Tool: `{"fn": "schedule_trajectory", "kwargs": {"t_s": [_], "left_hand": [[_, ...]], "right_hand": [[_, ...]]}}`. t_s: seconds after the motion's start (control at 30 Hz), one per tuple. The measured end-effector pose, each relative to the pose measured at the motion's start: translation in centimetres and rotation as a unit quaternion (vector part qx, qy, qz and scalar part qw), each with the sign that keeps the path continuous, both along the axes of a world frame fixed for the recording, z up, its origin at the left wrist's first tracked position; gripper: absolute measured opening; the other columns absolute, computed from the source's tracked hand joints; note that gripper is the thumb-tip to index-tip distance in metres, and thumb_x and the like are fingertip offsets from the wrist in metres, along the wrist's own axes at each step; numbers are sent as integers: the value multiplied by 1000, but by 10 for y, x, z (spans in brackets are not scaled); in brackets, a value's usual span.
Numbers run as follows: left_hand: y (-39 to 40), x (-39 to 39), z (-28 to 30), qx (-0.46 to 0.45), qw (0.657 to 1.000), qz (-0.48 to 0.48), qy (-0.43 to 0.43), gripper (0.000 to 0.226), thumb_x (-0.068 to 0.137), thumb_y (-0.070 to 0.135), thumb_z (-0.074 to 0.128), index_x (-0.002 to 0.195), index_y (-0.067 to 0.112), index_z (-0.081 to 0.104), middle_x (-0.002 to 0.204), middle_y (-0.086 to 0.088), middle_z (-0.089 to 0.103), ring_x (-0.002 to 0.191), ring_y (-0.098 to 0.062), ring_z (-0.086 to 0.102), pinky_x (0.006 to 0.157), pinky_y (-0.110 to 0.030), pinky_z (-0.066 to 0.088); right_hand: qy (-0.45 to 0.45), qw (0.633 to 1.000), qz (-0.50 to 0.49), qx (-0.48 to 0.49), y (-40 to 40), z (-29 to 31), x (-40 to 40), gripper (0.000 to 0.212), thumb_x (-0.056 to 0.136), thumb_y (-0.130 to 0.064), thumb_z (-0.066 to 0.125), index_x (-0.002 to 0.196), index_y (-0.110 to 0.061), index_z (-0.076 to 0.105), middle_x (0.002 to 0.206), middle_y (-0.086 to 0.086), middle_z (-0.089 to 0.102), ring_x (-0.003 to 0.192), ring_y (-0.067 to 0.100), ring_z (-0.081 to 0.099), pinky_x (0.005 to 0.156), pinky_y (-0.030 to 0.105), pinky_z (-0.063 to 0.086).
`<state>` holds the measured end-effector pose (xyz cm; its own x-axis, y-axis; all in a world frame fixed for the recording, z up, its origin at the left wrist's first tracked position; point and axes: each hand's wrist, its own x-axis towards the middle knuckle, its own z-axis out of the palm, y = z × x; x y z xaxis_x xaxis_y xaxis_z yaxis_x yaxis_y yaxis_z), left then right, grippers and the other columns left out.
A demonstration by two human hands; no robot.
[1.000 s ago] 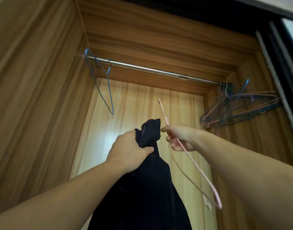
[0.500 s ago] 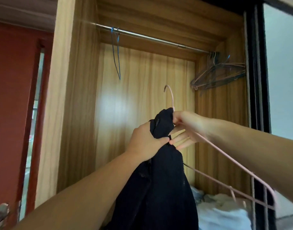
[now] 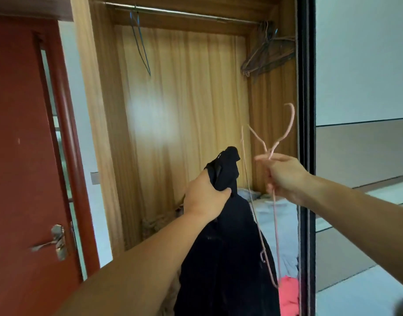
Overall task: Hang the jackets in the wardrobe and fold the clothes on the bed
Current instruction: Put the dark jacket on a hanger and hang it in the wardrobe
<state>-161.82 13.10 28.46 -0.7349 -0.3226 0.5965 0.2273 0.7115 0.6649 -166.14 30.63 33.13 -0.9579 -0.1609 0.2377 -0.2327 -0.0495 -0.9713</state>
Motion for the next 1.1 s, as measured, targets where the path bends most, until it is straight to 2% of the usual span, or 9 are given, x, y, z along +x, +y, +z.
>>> {"fn": "schedule_trajectory", "kwargs": {"t_s": [0.2,0.37,0.5,0.6,0.67,0.77,0.83,0.97,1.1], "left_hand": [[53,18,-37,-3,997,-74,-21,37,75,22,71,110,30,60,94,9,69,88,-17,66,74,-36,56],[47,26,-74,-15,982,-183,-48,48,65,41,80,108,38,59,86,24,64,82,6,60,63,-9,42],[1,37,-105,-71,933,-327,-134,80,51,70,78,122,40,56,109,33,60,103,14,53,81,-4,40],[-31,39,-134,-136,908,-333,-216,49,75,58,73,117,36,61,101,29,61,102,4,58,75,-3,40],[-44,40,-153,-153,910,-294,-248,31,84,57,64,96,28,67,77,19,65,81,-2,64,61,-9,39],[-38,44,-154,-80,922,-287,-249,48,88,57,58,76,11,62,52,8,56,52,-7,57,51,-15,35],[-21,48,-139,-8,922,-309,-233,44,88,56,58,83,14,68,69,-2,68,68,-16,66,60,-20,42],[21,56,-95,106,928,-311,-177,25,87,56,60,72,40,71,71,26,69,68,7,64,52,-7,43],[54,62,-54,154,912,-335,-181,32,83,59,62,79,30,74,86,10,75,80,-5,70,70,-20,54]], "right_hand": [[60,974,-62,210,-1,-27,53,37,74,-49,76,80,-13,66,57,-9,55,43,4,47,35,14,30],[-68,975,-80,195,-1,-53,66,16,83,-19,70,90,-5,68,44,-3,46,26,6,37,30,13,25],[-57,966,-173,183,5,-68,77,22,83,-6,55,63,-13,60,37,-5,42,23,6,34,31,11,23],[-55,938,-303,161,35,-65,81,20,82,-12,51,62,-16,56,55,2,44,42,16,40,37,14,29],[-71,926,-347,131,62,-63,85,14,82,-12,49,70,-14,55,64,5,47,53,19,45,46,21,36],[-85,933,-329,120,97,-68,94,15,89,-12,47,74,-15,49,72,6,49,59,18,49,45,22,45],[-92,935,-311,147,107,-78,102,15,92,-10,43,79,-13,51,72,5,48,58,18,48,37,18,45],[-141,930,-292,172,112,-122,120,12,76,-9,44,65,-12,44,49,3,36,48,18,30,50,22,27],[-168,938,-177,246,107,-169,137,9,66,-20,58,62,-12,56,61,9,42,53,21,36,48,25,25]]}}
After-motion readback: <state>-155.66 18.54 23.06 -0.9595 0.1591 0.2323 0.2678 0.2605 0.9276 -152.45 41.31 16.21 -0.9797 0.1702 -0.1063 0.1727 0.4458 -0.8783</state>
